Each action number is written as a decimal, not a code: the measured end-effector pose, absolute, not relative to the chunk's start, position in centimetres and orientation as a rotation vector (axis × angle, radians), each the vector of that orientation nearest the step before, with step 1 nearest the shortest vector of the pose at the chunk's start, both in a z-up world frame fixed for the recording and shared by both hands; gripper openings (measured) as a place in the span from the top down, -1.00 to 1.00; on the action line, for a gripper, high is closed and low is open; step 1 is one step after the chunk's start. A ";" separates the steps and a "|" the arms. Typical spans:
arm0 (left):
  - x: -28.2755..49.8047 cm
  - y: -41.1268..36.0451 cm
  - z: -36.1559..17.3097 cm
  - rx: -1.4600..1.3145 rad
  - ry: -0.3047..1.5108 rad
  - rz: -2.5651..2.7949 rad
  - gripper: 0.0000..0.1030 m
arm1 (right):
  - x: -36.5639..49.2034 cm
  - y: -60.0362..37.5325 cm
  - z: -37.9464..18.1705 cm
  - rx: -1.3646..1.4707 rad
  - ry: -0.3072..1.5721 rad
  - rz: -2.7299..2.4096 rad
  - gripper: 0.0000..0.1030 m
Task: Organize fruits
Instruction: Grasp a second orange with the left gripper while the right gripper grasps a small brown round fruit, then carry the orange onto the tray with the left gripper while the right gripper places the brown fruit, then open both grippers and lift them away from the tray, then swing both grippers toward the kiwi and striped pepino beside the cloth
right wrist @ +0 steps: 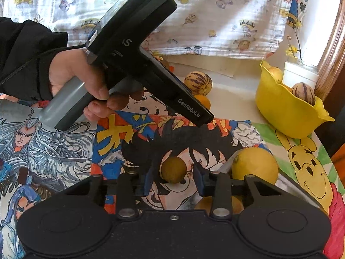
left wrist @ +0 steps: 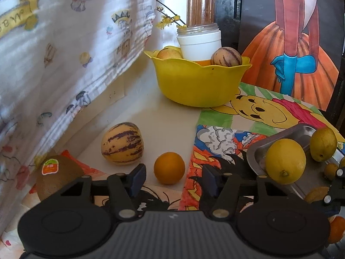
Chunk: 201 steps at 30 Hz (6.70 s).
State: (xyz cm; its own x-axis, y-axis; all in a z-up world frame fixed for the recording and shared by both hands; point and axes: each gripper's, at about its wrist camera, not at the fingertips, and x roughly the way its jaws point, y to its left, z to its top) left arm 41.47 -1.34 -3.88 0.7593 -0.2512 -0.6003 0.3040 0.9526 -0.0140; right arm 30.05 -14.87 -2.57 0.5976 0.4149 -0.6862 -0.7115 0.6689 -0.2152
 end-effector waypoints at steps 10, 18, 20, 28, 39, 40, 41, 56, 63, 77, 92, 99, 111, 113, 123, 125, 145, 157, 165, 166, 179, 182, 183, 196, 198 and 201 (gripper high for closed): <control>42.5 -1.5 -4.2 0.065 0.680 -0.270 0.31 | 30.5 -15.0 -2.8 -0.469 0.663 0.683 0.35; 41.9 -0.9 -3.9 0.035 0.686 -0.268 0.33 | 30.3 -14.9 -2.8 -0.447 0.664 0.674 0.45; 41.4 -0.8 -3.6 0.031 0.683 -0.271 0.33 | 30.1 -15.0 -2.8 -0.439 0.662 0.677 0.45; 39.3 -0.6 -2.4 0.034 0.684 -0.265 0.33 | 28.5 -15.3 -1.8 -0.408 0.633 0.674 0.45; 35.2 -1.3 0.5 0.026 0.643 -0.275 0.33 | 25.8 -18.5 1.3 -0.313 0.557 0.625 0.45; 34.7 -1.6 0.8 0.025 0.643 -0.275 0.33 | 25.5 -18.9 1.5 -0.306 0.550 0.618 0.45; 34.4 -1.8 1.0 0.023 0.643 -0.277 0.33 | 25.2 -19.3 1.8 -0.300 0.543 0.610 0.45; 26.8 -7.1 2.5 -0.028 0.601 -0.308 0.33 | 20.0 -27.8 2.2 -0.213 0.478 0.465 0.45; 24.1 -10.2 1.6 -0.004 0.612 -0.365 0.33 | 18.0 -30.5 0.6 -0.194 0.486 0.414 0.45; 22.5 -13.7 -1.6 0.037 0.707 -0.411 0.33 | 17.5 -33.0 -2.1 -0.158 0.513 0.357 0.45; 23.3 -14.2 -2.8 0.059 0.736 -0.378 0.33 | 19.0 -33.7 -3.6 -0.134 0.535 0.319 0.45; 23.3 -14.5 -3.1 0.077 0.731 -0.381 0.32 | 19.2 -33.6 -3.9 -0.142 0.539 0.306 0.45; 23.3 -14.3 -3.0 0.060 0.736 -0.377 0.29 | 18.8 -33.8 -3.7 -0.131 0.530 0.289 0.40; 23.1 -14.2 -2.7 0.054 0.731 -0.376 0.24 | 18.6 -33.9 -3.4 -0.129 0.523 0.284 0.34; 20.5 -12.8 0.2 0.018 0.667 -0.331 -0.34 | 15.5 -34.3 -0.6 -0.123 0.462 0.248 -0.15; 19.7 -12.3 0.9 0.004 0.649 -0.317 -0.52 | 14.7 -34.3 0.3 -0.119 0.444 0.245 -0.33; 8.0 -5.0 4.6 -0.110 0.632 -0.184 -0.99 | -0.7 -29.7 8.8 -0.092 0.312 0.269 -0.99; 0.7 1.0 2.6 -0.133 0.695 -0.082 -0.99 | -8.5 -25.1 7.3 -0.053 0.353 0.325 -0.99; -1.7 5.3 3.1 -0.185 0.664 0.015 -0.99 | -8.8 -21.6 6.4 -0.127 0.395 0.393 -0.99; -1.8 5.8 3.1 -0.189 0.665 0.036 -0.99 | -8.7 -21.2 6.3 -0.138 0.399 0.408 -0.99; 1.1 9.4 7.0 -0.119 0.548 0.160 -0.99 | -1.2 -16.5 11.6 -0.212 0.473 0.606 -0.99; 2.4 10.0 10.0 -0.096 0.463 0.180 -0.99 | 0.9 -15.1 17.0 -0.228 0.453 0.615 -0.99; 2.9 10.2 11.2 -0.089 0.437 0.173 -0.99 | 1.7 -14.8 19.3 -0.214 0.437 0.623 -0.99; 11.3 11.2 15.8 0.047 0.332 0.076 -0.99 | 16.3 -8.9 33.4 -0.491 0.395 0.644 -0.99; 12.8 10.6 14.4 0.071 0.376 0.052 -0.99 | 18.5 -8.9 30.7 -0.538 0.412 0.678 -0.99; 15.1 8.9 11.7 0.155 0.401 0.021 -0.99 | 22.4 -8.7 25.1 -0.650 0.436 0.677 -0.99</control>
State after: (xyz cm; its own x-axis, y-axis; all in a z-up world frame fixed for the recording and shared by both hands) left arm 15.09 8.93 11.74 0.9206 0.0506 -0.3873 0.0108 0.9879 0.1547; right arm 22.44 -8.73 25.13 0.7033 0.4333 -0.5635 -0.6923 0.5975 -0.4046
